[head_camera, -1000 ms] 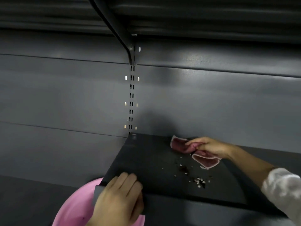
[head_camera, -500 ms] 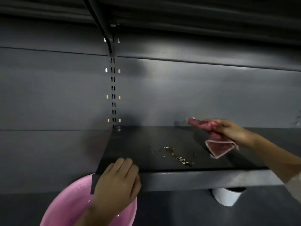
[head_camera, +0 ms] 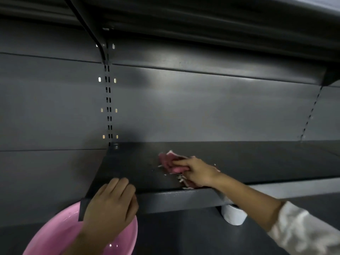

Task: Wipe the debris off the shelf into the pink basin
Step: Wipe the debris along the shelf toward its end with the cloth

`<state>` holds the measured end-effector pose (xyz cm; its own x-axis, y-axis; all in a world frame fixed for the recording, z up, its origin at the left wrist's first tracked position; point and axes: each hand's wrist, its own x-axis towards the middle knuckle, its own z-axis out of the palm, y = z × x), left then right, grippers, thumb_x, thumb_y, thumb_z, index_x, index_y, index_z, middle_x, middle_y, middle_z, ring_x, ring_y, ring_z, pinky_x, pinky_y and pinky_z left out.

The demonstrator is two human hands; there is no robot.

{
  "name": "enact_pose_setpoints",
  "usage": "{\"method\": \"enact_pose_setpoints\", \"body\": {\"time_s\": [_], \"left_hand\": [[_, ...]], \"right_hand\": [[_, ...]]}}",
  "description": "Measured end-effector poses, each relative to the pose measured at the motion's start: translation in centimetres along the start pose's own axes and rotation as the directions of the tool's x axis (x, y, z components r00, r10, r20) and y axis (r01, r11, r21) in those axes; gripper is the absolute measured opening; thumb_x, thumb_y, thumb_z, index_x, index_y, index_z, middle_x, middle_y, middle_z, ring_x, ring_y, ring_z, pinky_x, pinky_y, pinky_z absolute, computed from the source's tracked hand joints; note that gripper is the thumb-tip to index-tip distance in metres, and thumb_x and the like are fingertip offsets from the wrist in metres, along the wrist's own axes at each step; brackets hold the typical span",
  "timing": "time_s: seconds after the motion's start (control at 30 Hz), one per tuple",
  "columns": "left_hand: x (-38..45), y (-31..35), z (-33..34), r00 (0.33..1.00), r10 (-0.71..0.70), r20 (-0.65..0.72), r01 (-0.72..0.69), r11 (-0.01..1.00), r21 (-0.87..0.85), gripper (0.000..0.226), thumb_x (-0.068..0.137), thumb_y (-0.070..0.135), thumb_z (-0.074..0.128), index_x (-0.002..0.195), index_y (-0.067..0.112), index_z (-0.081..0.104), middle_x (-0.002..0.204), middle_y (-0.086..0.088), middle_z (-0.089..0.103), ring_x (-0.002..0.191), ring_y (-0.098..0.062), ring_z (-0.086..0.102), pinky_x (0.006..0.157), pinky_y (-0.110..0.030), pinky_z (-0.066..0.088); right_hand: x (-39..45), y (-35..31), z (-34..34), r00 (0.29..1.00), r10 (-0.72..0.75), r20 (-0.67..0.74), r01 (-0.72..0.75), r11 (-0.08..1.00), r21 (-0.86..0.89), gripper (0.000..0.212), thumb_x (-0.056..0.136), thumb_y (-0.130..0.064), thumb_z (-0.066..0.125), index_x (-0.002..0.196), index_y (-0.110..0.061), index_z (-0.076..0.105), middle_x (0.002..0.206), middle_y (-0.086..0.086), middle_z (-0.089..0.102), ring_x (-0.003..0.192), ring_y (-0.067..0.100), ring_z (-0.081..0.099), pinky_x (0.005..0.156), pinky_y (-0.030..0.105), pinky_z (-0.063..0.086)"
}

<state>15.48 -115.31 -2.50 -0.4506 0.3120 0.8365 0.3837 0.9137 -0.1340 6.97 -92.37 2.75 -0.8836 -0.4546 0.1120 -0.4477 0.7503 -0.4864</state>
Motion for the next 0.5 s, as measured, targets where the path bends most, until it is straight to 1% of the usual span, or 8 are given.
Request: {"method": "enact_pose_setpoints", "body": {"time_s": [0.07,0.17,0.23,0.3,0.37,0.4,0.43,0.5], "left_hand": [[0.0,0.0,-0.1,1.0,-0.002,0.01,0.002,1.0,-0.006,0.029,0.072,0.017,0.04,0.053,0.007,0.059,0.056,-0.008,0.057,0.064,-0.017,0.034,0.048,-0.029,0.044],[-0.1,-0.4,0.2,0.999,0.04,-0.014,-0.04,0.999,-0.018,0.032,0.078,0.015,0.038,0.055,0.006,0.058,0.057,-0.01,0.058,0.065,-0.018,0.036,0.045,-0.029,0.047],[-0.2,-0.5,0.5,0.997,0.064,-0.043,-0.065,0.998,-0.015,0.05,0.093,0.018,0.026,0.057,0.006,0.058,0.058,-0.01,0.059,0.067,-0.017,0.035,0.046,-0.029,0.047],[-0.2,-0.4,0.4,0.997,0.056,-0.053,-0.055,0.998,0.01,0.06,0.096,0.022,0.021,0.055,0.005,0.061,0.058,-0.01,0.06,0.067,-0.017,0.036,0.05,-0.03,0.045],[-0.1,-0.2,0.4,0.998,0.038,-0.051,-0.036,0.999,0.038,0.045,0.085,0.015,0.033,0.053,0.003,0.063,0.057,-0.011,0.061,0.067,-0.018,0.036,0.053,-0.028,0.042],[0.0,-0.1,0.3,0.999,0.029,-0.046,-0.026,0.999,0.045,0.037,0.078,0.014,0.038,0.053,0.003,0.063,0.056,-0.012,0.06,0.066,-0.018,0.035,0.055,-0.028,0.04],[0.0,0.0,0.3,0.999,0.021,-0.038,-0.019,0.999,0.051,0.034,0.074,0.014,0.04,0.053,0.002,0.063,0.056,-0.012,0.06,0.066,-0.019,0.034,0.056,-0.027,0.037],[0.0,0.1,0.2,0.999,0.007,-0.033,-0.005,0.998,0.061,0.033,0.073,0.014,0.04,0.052,0.002,0.062,0.055,-0.012,0.059,0.065,-0.019,0.033,0.059,-0.032,0.032]], "right_hand": [[0.7,-1.0,0.6,0.996,-0.049,-0.068,0.05,0.999,0.015,0.044,0.084,0.004,0.047,0.122,-0.017,0.056,0.126,0.008,0.061,0.117,0.02,0.055,0.088,0.003,0.031],[0.8,-1.0,-0.7,0.98,-0.002,-0.197,0.036,0.985,0.168,0.049,0.082,0.012,0.039,0.12,-0.012,0.058,0.118,0.009,0.066,0.11,0.017,0.058,0.095,0.018,0.04],[0.1,0.1,-3.5,0.967,0.051,-0.251,0.029,0.952,0.304,0.043,0.085,0.012,0.042,0.119,-0.008,0.058,0.109,0.008,0.066,0.094,0.012,0.061,0.082,0.018,0.046],[-0.9,2.6,-6.7,0.947,0.12,-0.296,0.021,0.901,0.432,0.031,0.087,0.001,0.049,0.115,-0.009,0.06,0.105,0.007,0.066,0.079,0.005,0.064,0.073,0.013,0.05],[-2.0,5.9,-8.8,0.922,0.267,-0.281,-0.085,0.847,0.524,0.025,0.09,-0.009,0.05,0.111,-0.008,0.063,0.104,0.013,0.068,0.082,0.019,0.067,0.083,0.033,0.053],[-2.5,7.7,-9.3,0.903,0.351,-0.25,-0.186,0.841,0.509,0.025,0.091,-0.008,0.047,0.109,-0.004,0.062,0.101,0.017,0.067,0.085,0.028,0.065,0.088,0.044,0.051],[-2.8,9.1,-9.2,0.886,0.412,-0.213,-0.289,0.85,0.44,0.025,0.091,-0.005,0.045,0.108,0.001,0.062,0.101,0.02,0.067,0.089,0.032,0.065,0.091,0.049,0.05],[-2.7,10.5,-8.3,0.874,0.449,-0.184,-0.407,0.885,0.225,0.026,0.089,0.0,0.042,0.103,0.003,0.065,0.109,0.023,0.066,0.102,0.034,0.062,0.096,0.046,0.048]]}}
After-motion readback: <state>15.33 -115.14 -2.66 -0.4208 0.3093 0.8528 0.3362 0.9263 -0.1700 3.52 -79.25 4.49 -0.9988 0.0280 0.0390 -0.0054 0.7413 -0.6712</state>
